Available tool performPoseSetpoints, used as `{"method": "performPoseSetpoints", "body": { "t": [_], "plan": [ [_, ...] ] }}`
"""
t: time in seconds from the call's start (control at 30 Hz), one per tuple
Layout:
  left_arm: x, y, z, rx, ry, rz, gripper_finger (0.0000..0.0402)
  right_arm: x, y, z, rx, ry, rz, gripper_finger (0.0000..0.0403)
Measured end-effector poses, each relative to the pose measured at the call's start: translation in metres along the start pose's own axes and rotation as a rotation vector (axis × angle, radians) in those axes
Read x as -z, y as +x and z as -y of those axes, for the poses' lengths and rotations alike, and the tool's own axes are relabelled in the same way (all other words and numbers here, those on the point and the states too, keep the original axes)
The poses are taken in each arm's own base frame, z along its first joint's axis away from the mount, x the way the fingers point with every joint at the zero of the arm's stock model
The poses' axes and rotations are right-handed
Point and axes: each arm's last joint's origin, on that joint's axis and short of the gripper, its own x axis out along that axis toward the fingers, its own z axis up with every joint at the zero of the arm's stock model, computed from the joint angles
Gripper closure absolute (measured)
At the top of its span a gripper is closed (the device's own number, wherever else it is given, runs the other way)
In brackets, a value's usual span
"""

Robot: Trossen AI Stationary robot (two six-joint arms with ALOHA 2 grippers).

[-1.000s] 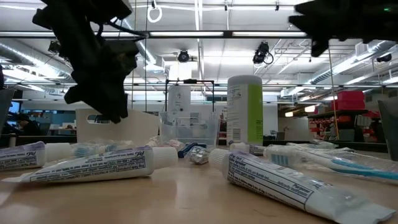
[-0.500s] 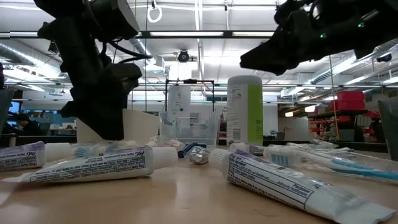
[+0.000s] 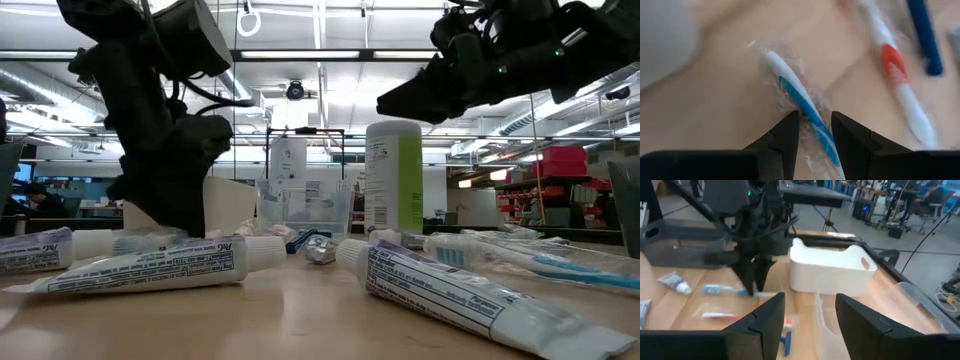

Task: Pick & Place Travel size toiletries
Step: Put the left blue and white toothbrush into the white bin

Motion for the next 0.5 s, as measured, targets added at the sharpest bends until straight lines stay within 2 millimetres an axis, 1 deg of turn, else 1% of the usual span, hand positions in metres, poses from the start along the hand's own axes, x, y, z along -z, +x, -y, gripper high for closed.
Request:
{"method": "performPoseSetpoints", "body": {
  "t": [0.1,0.23,0.3,0.4,0.5],
  "plan": [
    [0.0017,0.005,0.0061,0.035,0.032,0.017,0.0276,-0.0017,0.0001,0.0018,0.008,-0.009,0.016,0.0222],
    [0.0029,0.0045,0.0069,0.033,0.075,0.012,0.0283,-0.0032,0.0002,0.0029,0.013,-0.01,0.032,0.0222],
    [0.0033,0.0046,0.0063,0.027,0.085,0.009,0.0299,-0.0027,0.0001,0.0027,0.012,-0.012,0.027,0.0224],
    [0.0035,0.0048,0.006,0.025,0.095,0.008,0.0335,-0.0025,0.0001,0.0027,0.012,-0.012,0.025,0.0226],
    [0.0031,0.0037,0.0061,0.028,0.062,0.018,0.0367,-0.0025,0.0001,0.0027,0.011,-0.012,0.025,0.0226]
  ]
}}
